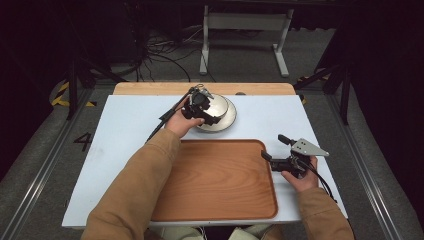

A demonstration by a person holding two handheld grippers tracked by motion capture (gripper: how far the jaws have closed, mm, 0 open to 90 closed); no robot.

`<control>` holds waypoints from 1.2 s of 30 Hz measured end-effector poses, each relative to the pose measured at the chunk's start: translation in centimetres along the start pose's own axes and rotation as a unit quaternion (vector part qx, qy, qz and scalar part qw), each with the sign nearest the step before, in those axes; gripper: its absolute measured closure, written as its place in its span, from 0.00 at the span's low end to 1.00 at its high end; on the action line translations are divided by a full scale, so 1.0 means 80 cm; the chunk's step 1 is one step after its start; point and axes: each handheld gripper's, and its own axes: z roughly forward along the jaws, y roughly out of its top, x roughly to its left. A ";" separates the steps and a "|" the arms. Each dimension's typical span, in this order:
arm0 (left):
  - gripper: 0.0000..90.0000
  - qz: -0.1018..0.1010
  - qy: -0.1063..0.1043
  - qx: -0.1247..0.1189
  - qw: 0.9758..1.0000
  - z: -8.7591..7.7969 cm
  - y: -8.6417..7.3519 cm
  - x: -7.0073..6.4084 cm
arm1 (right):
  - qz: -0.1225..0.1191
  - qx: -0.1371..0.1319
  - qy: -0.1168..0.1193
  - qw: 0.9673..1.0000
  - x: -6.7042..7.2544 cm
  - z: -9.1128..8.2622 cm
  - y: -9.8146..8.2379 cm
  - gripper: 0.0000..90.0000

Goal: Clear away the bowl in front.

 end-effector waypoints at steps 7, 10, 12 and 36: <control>0.35 0.009 0.000 0.013 1.000 0.012 0.000 -0.005 | 0.000 -0.001 0.000 1.000 0.000 0.000 0.000 0.09; 0.39 0.011 0.003 0.015 1.000 0.015 0.000 -0.005 | 0.000 -0.001 0.000 1.000 0.000 0.000 0.000 0.09; 0.42 0.015 0.007 0.020 1.000 0.016 0.000 -0.006 | 0.000 -0.002 0.000 1.000 0.000 0.000 0.000 0.09; 0.91 0.072 -0.001 0.043 0.996 0.029 0.006 -0.017 | 0.000 -0.004 0.001 1.000 0.000 -0.001 0.000 0.09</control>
